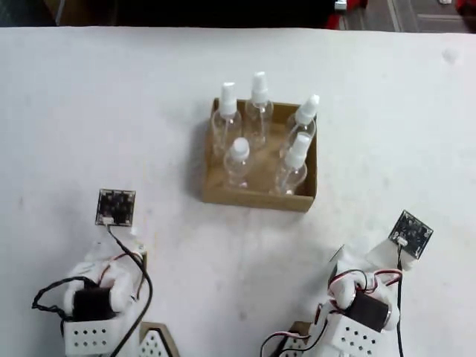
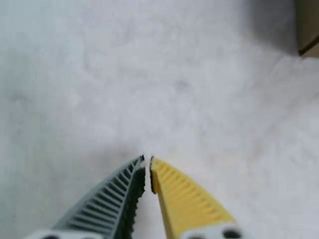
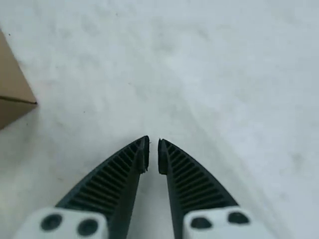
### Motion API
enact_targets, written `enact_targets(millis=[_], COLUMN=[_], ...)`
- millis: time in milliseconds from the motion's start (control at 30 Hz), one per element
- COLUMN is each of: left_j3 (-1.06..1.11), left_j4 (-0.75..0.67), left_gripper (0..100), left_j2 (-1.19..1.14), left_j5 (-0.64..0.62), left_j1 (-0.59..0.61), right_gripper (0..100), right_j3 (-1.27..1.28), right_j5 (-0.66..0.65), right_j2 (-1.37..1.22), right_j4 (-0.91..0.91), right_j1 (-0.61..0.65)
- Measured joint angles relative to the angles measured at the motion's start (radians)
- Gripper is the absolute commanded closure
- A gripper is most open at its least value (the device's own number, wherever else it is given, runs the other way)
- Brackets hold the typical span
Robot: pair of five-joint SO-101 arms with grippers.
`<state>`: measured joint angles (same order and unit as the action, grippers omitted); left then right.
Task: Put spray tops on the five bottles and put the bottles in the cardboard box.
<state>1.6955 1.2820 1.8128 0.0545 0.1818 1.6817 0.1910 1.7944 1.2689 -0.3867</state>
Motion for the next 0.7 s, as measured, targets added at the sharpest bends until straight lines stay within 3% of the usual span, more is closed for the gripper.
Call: enact_targets(millis=[333,567,700], left_j3=[0.0,0.0,0.0], left_j4=[0.0,0.0,0.0], left_gripper=[98,98,98], left_j2=[0.0,0.0,0.0], left_j5=[0.0,0.0,0.0], left_j1=[0.0,0.0,0.0], right_gripper=[98.2,98.2,98.2], right_j3=[0.0,0.0,0.0], right_j5=[-0.126,-0.368,-0.394], right_j2=[0.0,0.0,0.0], right_j4=[0.0,0.0,0.0], right_j1=[0.12,0.35,0.408])
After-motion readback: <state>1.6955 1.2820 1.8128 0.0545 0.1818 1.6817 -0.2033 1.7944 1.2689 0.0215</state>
